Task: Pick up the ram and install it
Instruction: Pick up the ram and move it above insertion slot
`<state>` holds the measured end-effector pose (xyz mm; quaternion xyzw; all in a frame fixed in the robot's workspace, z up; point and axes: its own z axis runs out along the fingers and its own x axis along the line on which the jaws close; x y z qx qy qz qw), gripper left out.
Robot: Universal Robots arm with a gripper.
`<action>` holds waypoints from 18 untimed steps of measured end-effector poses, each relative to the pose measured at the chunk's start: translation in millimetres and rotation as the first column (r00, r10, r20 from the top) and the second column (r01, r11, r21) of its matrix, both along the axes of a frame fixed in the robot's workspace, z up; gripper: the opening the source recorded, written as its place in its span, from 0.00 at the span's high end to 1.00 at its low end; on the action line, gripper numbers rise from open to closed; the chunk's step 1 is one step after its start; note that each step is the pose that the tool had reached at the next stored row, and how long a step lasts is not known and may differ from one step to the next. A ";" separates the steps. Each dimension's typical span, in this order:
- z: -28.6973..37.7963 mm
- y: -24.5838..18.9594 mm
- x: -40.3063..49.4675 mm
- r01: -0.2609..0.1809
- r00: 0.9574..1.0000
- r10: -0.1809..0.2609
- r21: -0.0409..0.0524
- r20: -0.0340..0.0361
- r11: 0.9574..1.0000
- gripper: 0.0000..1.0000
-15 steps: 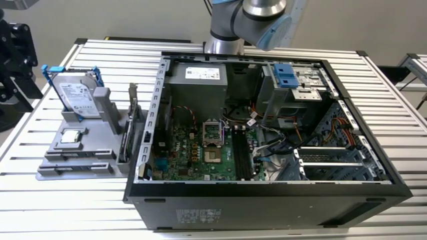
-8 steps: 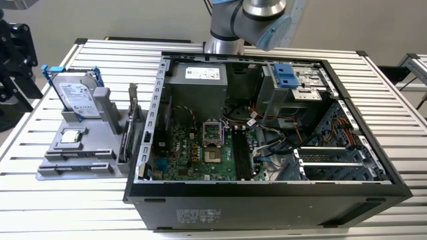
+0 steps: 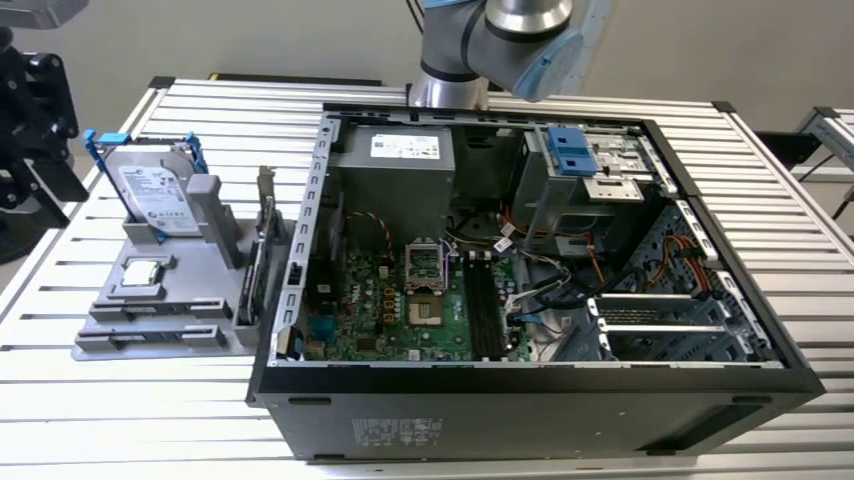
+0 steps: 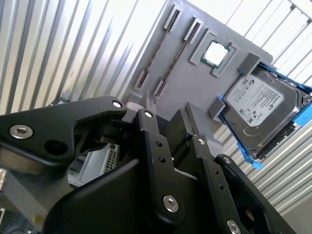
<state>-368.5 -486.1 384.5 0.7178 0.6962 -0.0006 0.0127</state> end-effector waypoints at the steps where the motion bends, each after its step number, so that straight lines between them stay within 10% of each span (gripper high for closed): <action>1: -0.7 0.0 0.0 0.001 1.000 -0.001 0.000 0.000 1.000 0.00; 18: -16.1 0.0 -0.6 0.013 1.000 -0.013 0.000 0.000 1.000 0.00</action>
